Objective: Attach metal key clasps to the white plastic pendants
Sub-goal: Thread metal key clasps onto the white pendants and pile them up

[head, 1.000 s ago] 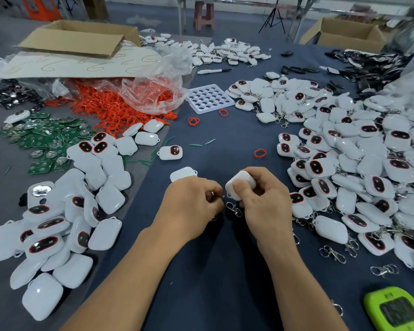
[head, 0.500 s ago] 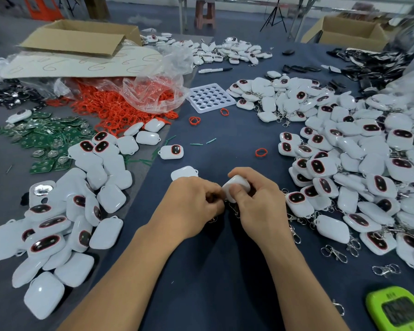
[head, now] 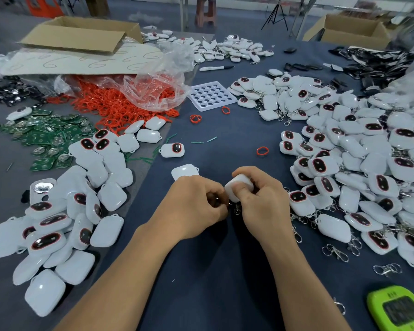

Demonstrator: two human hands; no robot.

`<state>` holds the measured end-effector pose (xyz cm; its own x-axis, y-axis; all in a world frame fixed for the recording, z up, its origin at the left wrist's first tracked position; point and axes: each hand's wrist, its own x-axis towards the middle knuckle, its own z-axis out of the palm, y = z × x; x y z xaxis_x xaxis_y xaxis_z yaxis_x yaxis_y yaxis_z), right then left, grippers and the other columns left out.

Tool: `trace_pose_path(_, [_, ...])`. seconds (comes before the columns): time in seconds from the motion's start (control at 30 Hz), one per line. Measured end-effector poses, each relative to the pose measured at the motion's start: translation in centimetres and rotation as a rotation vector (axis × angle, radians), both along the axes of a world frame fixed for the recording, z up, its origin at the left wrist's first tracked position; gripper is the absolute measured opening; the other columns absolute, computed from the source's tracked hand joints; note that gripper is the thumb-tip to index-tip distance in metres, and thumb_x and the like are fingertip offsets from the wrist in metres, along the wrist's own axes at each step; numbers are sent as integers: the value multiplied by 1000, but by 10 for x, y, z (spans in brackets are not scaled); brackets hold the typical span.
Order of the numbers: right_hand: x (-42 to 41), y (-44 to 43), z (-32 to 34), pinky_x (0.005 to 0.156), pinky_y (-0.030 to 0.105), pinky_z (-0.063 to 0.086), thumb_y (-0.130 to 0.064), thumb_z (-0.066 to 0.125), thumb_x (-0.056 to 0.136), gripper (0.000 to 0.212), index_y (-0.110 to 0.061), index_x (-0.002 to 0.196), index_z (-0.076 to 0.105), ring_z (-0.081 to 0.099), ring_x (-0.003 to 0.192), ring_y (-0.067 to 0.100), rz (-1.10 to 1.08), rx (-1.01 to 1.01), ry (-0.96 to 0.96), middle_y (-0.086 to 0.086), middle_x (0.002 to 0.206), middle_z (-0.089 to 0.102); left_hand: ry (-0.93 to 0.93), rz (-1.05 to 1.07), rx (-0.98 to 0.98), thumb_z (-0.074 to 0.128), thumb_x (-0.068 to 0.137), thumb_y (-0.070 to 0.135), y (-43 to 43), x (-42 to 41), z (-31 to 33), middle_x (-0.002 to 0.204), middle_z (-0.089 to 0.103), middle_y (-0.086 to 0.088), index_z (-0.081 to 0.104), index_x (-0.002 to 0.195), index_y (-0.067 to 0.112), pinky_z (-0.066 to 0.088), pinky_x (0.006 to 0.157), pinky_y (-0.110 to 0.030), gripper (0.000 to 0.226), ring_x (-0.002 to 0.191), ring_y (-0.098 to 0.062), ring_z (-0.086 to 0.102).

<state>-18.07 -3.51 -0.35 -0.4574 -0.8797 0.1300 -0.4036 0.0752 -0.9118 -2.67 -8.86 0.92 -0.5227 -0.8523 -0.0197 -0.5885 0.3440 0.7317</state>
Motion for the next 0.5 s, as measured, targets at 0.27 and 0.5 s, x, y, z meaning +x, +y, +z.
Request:
trace_pose_path(0.27, [-3, -2, -1, 62, 31, 48, -21, 63, 85, 17, -35, 90, 71, 56, 62, 11, -40, -25, -157, -12, 72, 66, -106, 66, -131, 71, 75, 41, 11, -4, 3, 68, 62, 27, 71, 83, 44, 40, 56, -18, 9, 67, 2, 58])
trace_pose_path(0.5, [-6, -3, -2, 56, 28, 47, -14, 63, 93, 20, -32, 88, 69, 53, 55, 11, -101, -46, -226, -9, 65, 64, -135, 119, -274, 69, 81, 42, 15, -10, 1, 77, 62, 17, 70, 92, 43, 39, 61, -23, 11, 78, -6, 55])
